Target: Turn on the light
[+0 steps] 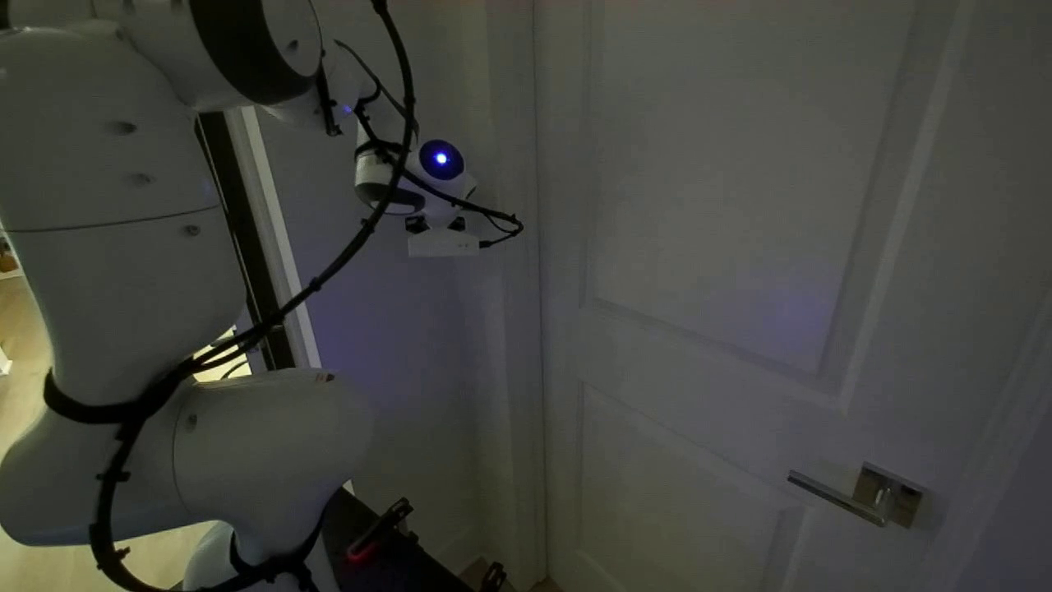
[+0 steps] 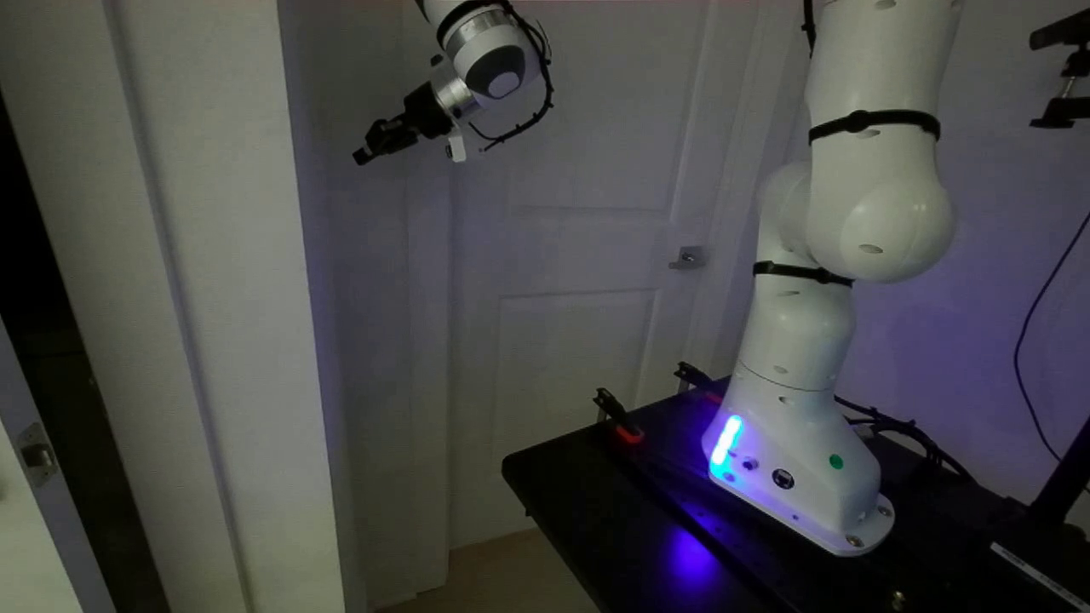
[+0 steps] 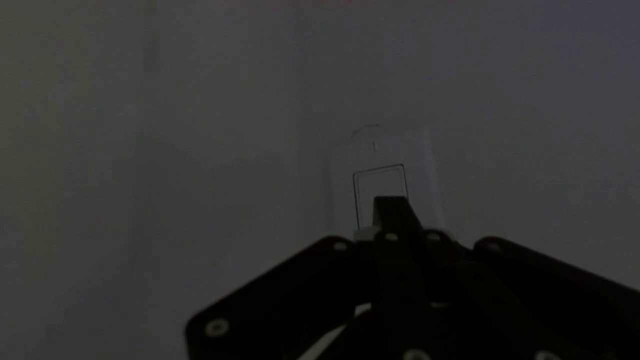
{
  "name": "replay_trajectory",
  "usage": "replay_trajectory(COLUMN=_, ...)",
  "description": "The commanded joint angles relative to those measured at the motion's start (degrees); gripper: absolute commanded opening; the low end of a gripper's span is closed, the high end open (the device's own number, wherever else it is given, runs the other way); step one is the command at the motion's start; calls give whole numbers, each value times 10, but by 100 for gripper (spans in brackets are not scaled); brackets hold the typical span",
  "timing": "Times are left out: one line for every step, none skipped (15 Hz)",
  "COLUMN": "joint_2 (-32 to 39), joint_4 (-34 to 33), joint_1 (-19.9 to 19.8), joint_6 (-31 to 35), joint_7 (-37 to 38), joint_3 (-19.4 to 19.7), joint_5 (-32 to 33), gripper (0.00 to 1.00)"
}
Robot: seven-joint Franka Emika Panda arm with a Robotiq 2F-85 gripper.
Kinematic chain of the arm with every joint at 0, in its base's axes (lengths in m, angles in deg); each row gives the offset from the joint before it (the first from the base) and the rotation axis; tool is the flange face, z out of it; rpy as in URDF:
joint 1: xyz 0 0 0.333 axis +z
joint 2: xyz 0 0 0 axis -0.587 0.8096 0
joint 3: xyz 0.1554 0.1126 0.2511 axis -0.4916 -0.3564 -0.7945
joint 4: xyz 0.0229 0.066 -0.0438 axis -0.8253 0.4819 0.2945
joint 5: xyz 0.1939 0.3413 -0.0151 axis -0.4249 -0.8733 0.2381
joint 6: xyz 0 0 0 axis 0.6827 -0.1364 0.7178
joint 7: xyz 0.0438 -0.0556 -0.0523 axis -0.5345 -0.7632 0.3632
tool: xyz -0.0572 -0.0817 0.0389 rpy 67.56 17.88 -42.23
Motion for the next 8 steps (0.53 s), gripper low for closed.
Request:
replay_trajectory(joint_2=16, joint_4=-30, joint_1=3, joint_6=7, joint_7=-11, joint_3=-5, joint_5=-22, gripper=0)
replay_trajectory(joint_2=18, joint_4=-33, joint_1=3, joint_6=7, joint_7=-11, joint_3=-6, joint_5=-23, gripper=0)
replay_trajectory(joint_2=21, joint_4=-37, joint_1=3, joint_6=6, joint_7=-11, joint_3=-7, joint_5=-23, gripper=0)
replay_trajectory(joint_2=24, joint_4=-42, joint_1=3, joint_6=5, joint_7=-13, joint_3=-8, joint_5=-28, gripper=0)
replay_trajectory(joint_2=27, joint_4=-45, joint_1=4, joint_6=5, joint_7=-16, joint_3=-9, joint_5=-33, gripper=0)
replay_trajectory(joint_2=32, joint_4=-50, joint_1=4, joint_6=4, joint_7=-15, joint_3=-9, joint_5=-35, gripper=0)
replay_trajectory(joint_2=36, joint_4=-54, joint_1=4, joint_6=3, joint_7=-15, joint_3=-10, joint_5=-37, gripper=0)
replay_trajectory(joint_2=40, joint_4=-57, joint_1=5, joint_6=3, joint_7=-19, joint_3=-11, joint_5=-42, gripper=0)
